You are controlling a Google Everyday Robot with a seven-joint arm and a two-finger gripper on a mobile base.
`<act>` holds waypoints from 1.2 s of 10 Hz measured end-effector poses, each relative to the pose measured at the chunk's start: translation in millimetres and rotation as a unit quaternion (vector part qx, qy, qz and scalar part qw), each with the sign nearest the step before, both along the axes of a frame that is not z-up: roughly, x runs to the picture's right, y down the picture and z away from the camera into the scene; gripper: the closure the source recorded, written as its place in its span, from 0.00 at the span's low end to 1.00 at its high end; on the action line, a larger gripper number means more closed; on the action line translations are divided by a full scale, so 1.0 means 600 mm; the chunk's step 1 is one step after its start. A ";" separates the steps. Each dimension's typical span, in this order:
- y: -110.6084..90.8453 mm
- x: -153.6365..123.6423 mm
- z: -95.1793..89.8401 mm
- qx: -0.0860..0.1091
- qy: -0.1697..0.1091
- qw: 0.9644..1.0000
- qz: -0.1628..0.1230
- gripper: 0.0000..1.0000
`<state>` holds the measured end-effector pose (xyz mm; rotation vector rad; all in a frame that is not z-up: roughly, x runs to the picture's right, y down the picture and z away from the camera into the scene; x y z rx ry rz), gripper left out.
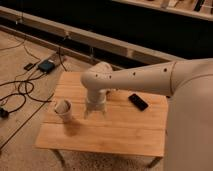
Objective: Move the arm in a circular motion
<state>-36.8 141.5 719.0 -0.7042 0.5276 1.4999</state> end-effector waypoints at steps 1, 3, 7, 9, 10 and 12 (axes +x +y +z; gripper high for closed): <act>-0.003 0.022 0.002 0.001 0.011 1.000 0.012 0.35; -0.023 0.079 0.012 0.006 0.040 0.998 0.044 0.35; -0.110 0.161 0.036 0.025 0.082 0.993 0.079 0.35; -0.162 0.155 0.049 0.035 0.088 0.993 0.068 0.35; -0.188 0.137 0.056 0.041 0.085 0.994 0.057 0.35; -0.232 0.077 0.065 0.051 0.069 0.996 0.020 0.35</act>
